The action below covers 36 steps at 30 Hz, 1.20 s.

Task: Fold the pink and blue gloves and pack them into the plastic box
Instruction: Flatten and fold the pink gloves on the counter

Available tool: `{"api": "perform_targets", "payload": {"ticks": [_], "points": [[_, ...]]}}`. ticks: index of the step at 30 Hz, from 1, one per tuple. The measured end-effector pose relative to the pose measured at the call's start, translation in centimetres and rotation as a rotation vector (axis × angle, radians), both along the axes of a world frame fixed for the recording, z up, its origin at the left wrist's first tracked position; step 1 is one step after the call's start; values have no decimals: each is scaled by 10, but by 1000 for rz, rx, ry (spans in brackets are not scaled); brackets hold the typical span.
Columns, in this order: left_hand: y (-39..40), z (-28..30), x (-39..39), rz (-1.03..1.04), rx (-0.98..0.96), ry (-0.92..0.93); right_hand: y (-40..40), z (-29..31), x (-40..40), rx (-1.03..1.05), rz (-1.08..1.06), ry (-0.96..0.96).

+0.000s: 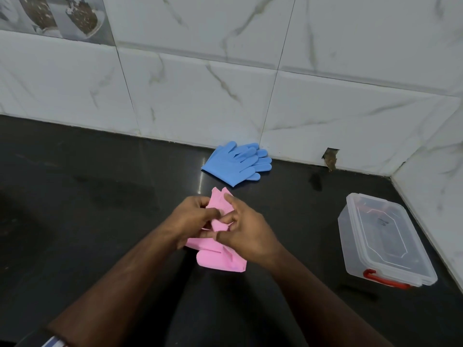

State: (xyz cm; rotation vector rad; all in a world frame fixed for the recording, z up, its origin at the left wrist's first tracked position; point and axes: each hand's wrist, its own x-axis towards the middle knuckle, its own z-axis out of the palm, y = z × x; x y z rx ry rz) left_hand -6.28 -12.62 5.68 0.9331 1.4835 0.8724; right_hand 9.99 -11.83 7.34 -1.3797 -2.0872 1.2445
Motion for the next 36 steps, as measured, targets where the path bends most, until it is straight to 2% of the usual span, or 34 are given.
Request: {"api": "perform_targets", "payload": {"ticks": [2,3,5,7,10,14,22,25,29,36], "points": [[2,-13,-9,43,32,134,-2,-5,3,-23,-12,81],[3,-19,-14,47,45,233,0,-10,6,37,-64,80],[0,-28,-23,23,53,432,6,-25,16,231,-196,-40],[-6,-35,-27,30,44,508,9,-45,25,316,-224,-202],[-10,-50,-31,102,39,464,1,-74,25,250,-134,-337],[-10,-62,-33,168,31,422,-12,-95,12,241,-70,-393],[-7,-64,-26,179,48,523,-18,-109,-2,336,24,-543],[-7,-68,-27,170,63,565,-15,-110,1,322,76,-538],[-5,-71,-28,177,40,573,-8,-103,11,285,45,-424],[-2,-70,-29,189,0,546,-6,-104,11,322,47,-601]]}}
